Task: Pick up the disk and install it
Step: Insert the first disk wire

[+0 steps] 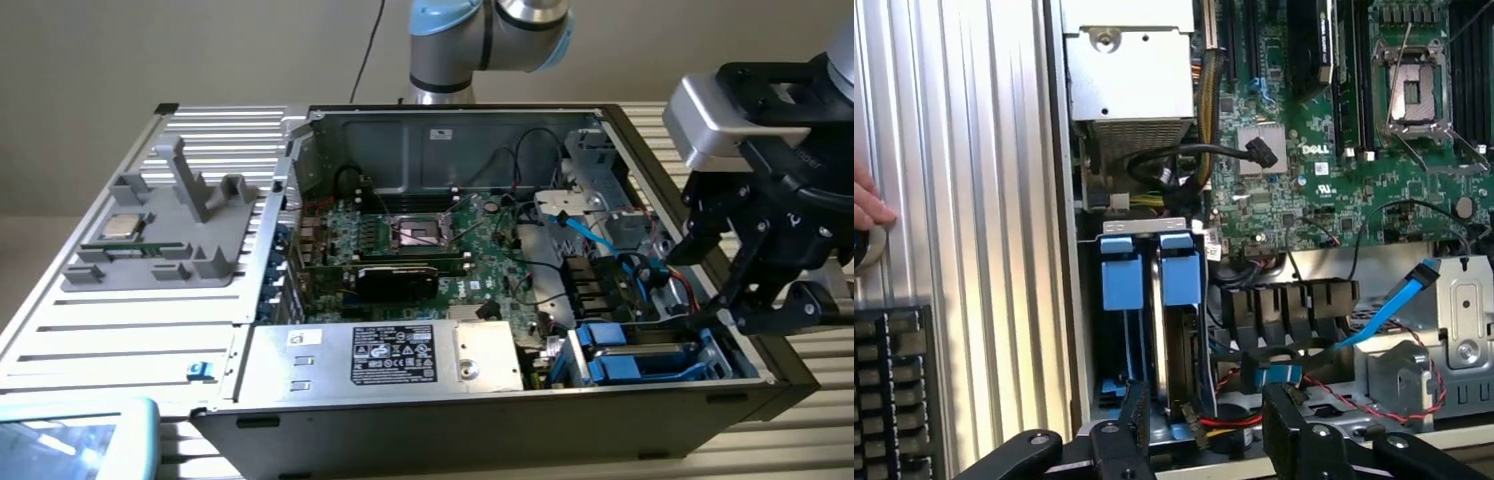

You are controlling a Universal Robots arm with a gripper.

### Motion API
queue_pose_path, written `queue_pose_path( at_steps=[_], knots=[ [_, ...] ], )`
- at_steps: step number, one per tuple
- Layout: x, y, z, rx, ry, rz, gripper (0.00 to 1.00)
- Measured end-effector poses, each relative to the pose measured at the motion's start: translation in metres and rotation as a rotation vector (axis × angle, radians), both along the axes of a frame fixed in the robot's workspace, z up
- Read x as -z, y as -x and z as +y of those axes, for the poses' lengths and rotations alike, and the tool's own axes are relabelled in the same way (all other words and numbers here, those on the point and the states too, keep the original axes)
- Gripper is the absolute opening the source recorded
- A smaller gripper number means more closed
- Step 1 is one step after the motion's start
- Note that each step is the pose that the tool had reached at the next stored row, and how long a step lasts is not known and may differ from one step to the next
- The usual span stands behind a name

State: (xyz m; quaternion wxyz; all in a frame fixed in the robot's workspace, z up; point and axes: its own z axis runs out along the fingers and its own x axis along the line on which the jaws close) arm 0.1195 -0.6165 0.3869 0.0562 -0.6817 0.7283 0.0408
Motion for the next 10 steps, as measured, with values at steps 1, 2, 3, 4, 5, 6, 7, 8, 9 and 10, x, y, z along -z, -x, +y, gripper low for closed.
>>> queue_pose_path(
  at_steps=[1,2,3,4,5,6,7,8,9,10],
  knots=[
    [0.0006,-0.0006,0.0,-0.011,-0.0004,0.0002,0.56],
    [0.0013,-0.0012,0.0,-0.022,-0.0009,0.0004,0.56],
    [0.002,-0.0018,0.0,-0.034,-0.0011,0.0007,0.56],
    [0.0028,-0.0023,0.0,-0.046,-0.0015,0.0012,0.56],
    [0.0036,-0.0028,0.0,-0.057,-0.0024,0.0021,0.56],
    [0.0042,-0.003,0.0,-0.067,-0.0038,0.0039,0.56],
    [0.0047,-0.0031,0.0,-0.074,-0.0061,0.0065,0.56],
    [0.0051,-0.0032,0.0,-0.08,-0.0097,0.0097,0.56],
    [0.0055,-0.0033,-0.0001,-0.083,-0.0151,0.0138,0.56],
    [0.0059,-0.0035,-0.0003,-0.085,-0.0205,0.0185,0.56]
  ],
)
